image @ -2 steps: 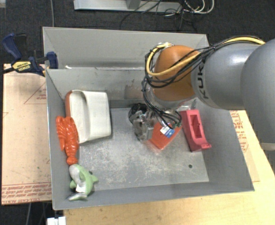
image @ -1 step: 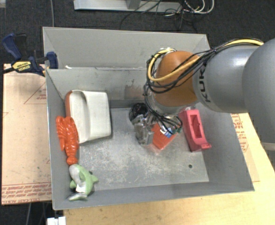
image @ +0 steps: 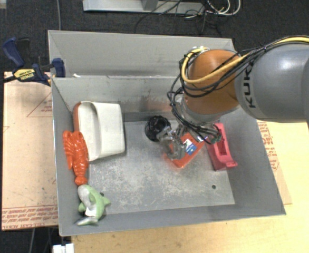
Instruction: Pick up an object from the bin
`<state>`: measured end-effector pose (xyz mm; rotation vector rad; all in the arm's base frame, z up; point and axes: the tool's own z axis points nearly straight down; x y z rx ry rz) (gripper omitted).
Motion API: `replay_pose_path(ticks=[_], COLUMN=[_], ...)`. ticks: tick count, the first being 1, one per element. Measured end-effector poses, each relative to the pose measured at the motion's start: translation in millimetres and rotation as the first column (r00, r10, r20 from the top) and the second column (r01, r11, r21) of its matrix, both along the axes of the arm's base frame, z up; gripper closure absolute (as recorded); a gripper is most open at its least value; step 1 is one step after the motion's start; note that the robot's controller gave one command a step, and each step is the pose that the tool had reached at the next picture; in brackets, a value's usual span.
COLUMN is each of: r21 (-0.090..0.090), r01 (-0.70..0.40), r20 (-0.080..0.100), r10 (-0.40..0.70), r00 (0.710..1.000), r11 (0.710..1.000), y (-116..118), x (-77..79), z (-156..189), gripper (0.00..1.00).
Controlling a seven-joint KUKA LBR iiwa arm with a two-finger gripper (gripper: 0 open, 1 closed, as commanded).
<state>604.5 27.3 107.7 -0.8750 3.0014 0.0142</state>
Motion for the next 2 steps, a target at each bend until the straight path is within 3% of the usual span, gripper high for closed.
replay_pose_path(ticks=[1,2], r21=[0.004,0.002], r01=[0.307,0.003], r20=[-0.003,0.001], r10=[-0.307,-0.003], r00=[0.952,1.000], r11=[0.952,1.000], y=[-12.6,11.2], x=[-9.8,-1.9], z=[1.7,-36.5], gripper=[1.00,1.00])
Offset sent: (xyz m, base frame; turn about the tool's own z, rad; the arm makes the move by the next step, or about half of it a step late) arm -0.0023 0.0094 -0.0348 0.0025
